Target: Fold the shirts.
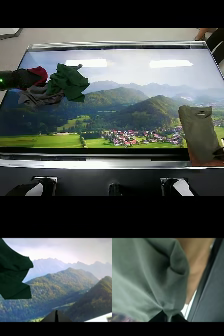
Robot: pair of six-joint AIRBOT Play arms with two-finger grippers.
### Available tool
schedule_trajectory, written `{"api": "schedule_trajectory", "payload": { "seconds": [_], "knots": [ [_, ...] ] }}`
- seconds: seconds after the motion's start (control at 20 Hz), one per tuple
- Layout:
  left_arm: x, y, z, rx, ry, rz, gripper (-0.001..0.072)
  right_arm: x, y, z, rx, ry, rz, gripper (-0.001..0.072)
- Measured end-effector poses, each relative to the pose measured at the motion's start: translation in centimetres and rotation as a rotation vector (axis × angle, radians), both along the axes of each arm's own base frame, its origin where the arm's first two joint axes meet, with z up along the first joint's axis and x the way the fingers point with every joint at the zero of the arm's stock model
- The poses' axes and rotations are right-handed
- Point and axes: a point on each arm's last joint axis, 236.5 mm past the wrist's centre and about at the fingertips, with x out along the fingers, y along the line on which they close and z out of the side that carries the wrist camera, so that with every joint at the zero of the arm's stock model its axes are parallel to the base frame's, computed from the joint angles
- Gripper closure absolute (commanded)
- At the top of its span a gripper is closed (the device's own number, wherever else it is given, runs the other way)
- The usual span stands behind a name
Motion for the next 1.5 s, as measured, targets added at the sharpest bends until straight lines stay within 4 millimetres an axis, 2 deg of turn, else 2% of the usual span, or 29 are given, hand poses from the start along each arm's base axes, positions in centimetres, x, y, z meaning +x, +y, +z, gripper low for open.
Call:
{"api": "schedule_trajectory", "payload": {
  "seconds": [0.05, 0.1, 0.15, 0.3, 0.35, 0.45, 0.55, 0.6, 0.65, 0.7, 0.75, 0.8, 0.85, 0.9, 0.95, 1.05, 1.1, 1.2, 1.3, 1.4, 1.5],
  "knots": [
    [0.0, 0.0, 0.0, 0.000, 0.000, 0.000, 0.0680, -0.3, 0.3, -0.7, 0.007, 0.010, -0.008, 0.0401],
    [0.0, 0.0, 0.0, 0.000, 0.000, 0.000, 0.0680, -0.6, 0.7, -1.3, 0.014, 0.020, -0.013, 0.0124],
    [0.0, 0.0, 0.0, 0.000, 0.000, 0.000, 0.0680, -0.7, 0.8, -1.6, 0.015, 0.022, -0.017, 0.0039],
    [0.0, 0.0, 0.0, -0.001, -0.001, 0.000, 0.0680, -0.9, 0.0, -1.4, -0.023, 0.025, 0.030, 0.0040],
    [0.0, -0.1, 0.2, -0.004, -0.004, -0.002, 0.0680, -0.9, -0.7, -0.7, -0.051, 0.022, 0.059, 0.0040],
    [0.2, -0.2, 1.1, -0.012, -0.029, 0.000, 0.0681, -0.1, -3.4, 2.1, -0.153, -0.004, 0.127, 0.0042],
    [0.8, -0.1, 2.8, -0.019, -0.084, 0.016, 0.0683, 2.1, -7.2, 7.1, -0.330, -0.082, 0.173, 0.0048],
    [1.3, 0.0, 3.9, -0.018, -0.123, 0.029, 0.0683, 4.1, -9.0, 10.5, -0.443, -0.147, 0.202, 0.0049],
    [2.0, 0.2, 4.7, -0.003, -0.160, 0.045, 0.0683, 6.6, -9.9, 13.9, -0.539, -0.231, 0.243, 0.0049],
    [2.8, 0.5, 5.0, 0.026, -0.179, 0.069, 0.0683, 9.8, -9.9, 17.6, -0.634, -0.333, 0.302, 0.0049],
    [3.6, 1.0, 4.5, 0.076, -0.176, 0.097, 0.0683, 12.7, -8.9, 20.5, -0.699, -0.416, 0.367, 0.0049],
    [4.3, 1.4, 3.4, 0.140, -0.156, 0.125, 0.0681, 15.9, -6.8, 22.8, -0.741, -0.501, 0.451, 0.0049],
    [4.9, 2.0, 1.6, 0.221, -0.117, 0.150, 0.0644, 18.9, -3.9, 24.1, -0.744, -0.573, 0.542, 0.0049],
    [5.4, 2.3, -0.3, 0.295, -0.069, 0.164, 0.0409, 21.5, 0.0, 24.2, -0.713, -0.621, 0.650, 0.0048],
    [5.5, 2.5, -2.5, 0.354, -0.010, 0.169, 0.0012, 23.5, 3.7, 23.4, -0.663, -0.640, 0.749, 0.0048],
    [4.5, 2.8, -8.7, 0.436, 0.180, 0.178, -0.0011, 25.6, 11.3, 19.3, -0.505, -0.604, 0.936, 0.0048],
    [3.3, 2.9, -11.7, 0.457, 0.279, 0.178, -0.0011, 25.8, 15.0, 16.5, -0.407, -0.554, 1.020, 0.0048],
    [0.3, 2.4, -17.1, 0.467, 0.441, 0.163, -0.0010, 25.0, 20.6, 11.9, -0.253, -0.445, 1.152, 0.0046],
    [-2.0, 1.3, -20.0, 0.417, 0.514, 0.166, -0.0010, 23.8, 24.0, 8.7, -0.169, -0.347, 1.250, 0.0042],
    [-3.2, 0.6, -21.3, 0.373, 0.541, 0.183, -0.0010, 23.0, 25.8, 7.0, -0.139, -0.283, 1.309, 0.0046],
    [-3.6, 0.2, -21.8, 0.345, 0.548, 0.197, -0.0011, 22.5, 26.6, 6.2, -0.125, -0.250, 1.339, 0.0046]
  ]
}}
